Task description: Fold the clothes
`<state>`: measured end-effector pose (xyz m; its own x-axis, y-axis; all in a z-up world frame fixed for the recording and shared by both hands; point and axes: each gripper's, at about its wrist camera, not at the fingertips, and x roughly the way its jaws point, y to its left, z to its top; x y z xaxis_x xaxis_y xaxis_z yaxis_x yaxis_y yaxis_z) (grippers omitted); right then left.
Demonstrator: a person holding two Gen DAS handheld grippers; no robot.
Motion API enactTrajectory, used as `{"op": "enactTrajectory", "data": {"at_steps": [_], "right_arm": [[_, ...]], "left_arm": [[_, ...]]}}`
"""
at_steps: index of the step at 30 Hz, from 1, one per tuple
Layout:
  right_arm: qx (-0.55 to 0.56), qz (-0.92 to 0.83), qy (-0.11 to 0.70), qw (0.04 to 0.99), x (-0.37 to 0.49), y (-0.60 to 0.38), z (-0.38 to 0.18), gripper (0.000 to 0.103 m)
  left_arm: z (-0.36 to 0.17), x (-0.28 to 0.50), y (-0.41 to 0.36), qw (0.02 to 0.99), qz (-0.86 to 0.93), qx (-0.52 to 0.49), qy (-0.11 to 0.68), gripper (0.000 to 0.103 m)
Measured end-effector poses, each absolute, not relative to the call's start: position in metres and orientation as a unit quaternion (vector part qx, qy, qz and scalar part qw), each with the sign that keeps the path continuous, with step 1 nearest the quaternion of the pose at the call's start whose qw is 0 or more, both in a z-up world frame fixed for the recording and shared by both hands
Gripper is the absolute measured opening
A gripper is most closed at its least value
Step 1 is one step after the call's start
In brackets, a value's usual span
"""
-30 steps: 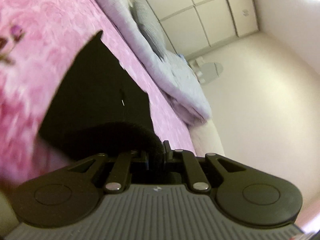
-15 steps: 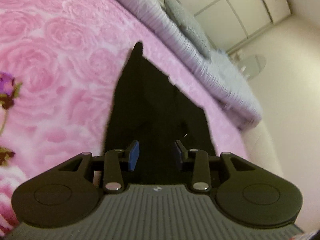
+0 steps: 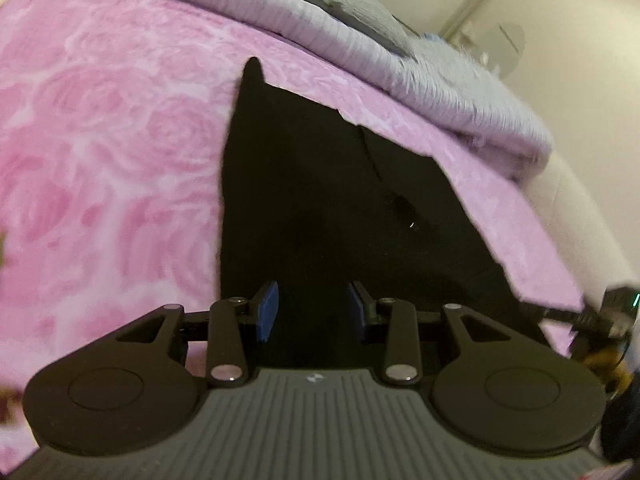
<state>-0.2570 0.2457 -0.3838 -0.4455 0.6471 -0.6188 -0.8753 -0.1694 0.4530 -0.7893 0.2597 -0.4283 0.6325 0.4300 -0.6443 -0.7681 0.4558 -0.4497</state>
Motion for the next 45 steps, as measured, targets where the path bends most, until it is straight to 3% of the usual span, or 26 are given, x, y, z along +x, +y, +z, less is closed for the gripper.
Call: {"op": "enactTrajectory", "data": {"at_steps": [1,2,4,9,20,24,26,28,29,33,37,45], "right_arm": [[-0.146,0.752,0.398,0.505,-0.258,0.249,-0.385,0.063],[-0.155,0.755,0.39,0.504,-0.262,0.25,-0.384,0.063],[-0.175,0.76,0.373,0.503,-0.27,0.249,-0.383,0.018],[-0.185,0.769,0.335,0.512,-0.274,0.238,-0.378,0.01],[-0.151,0.778,0.239,0.561,-0.288,0.245,-0.347,0.01],[-0.192,0.744,0.302,0.565,-0.288,0.269,-0.374,0.011],[-0.19,0.726,0.335,0.57,-0.282,0.271,-0.385,0.019],[-0.17,0.714,0.329,0.594,-0.275,0.255,-0.377,0.04],[-0.159,0.709,0.324,0.606,-0.271,0.247,-0.372,0.046],[-0.208,0.744,0.241,0.588,-0.29,0.191,-0.358,0.049],[-0.259,0.773,0.151,0.559,-0.312,0.134,-0.344,0.048],[-0.433,0.745,-0.026,0.506,-0.368,0.079,-0.373,0.048]], "left_arm": [[-0.429,-0.785,0.259,0.826,0.365,-0.356,0.241,0.026],[-0.429,-0.782,0.257,0.829,0.366,-0.34,0.253,0.014],[-0.428,-0.782,0.253,0.834,0.36,-0.332,0.254,0.008],[-0.421,-0.791,0.245,0.844,0.363,-0.322,0.228,0.006],[-0.394,-0.79,0.259,0.859,0.391,-0.279,0.18,0.006],[-0.417,-0.786,0.272,0.832,0.405,-0.305,0.227,0.012],[-0.422,-0.795,0.268,0.824,0.412,-0.318,0.225,0.017],[-0.416,-0.812,0.256,0.822,0.421,-0.326,0.204,0.017],[-0.412,-0.822,0.248,0.818,0.429,-0.327,0.199,0.017],[-0.388,-0.843,0.197,0.836,0.42,-0.287,0.206,0.021],[-0.375,-0.839,0.131,0.865,0.39,-0.191,0.253,0.03],[-0.412,-0.786,0.077,0.831,0.373,0.057,0.41,0.033]]}}
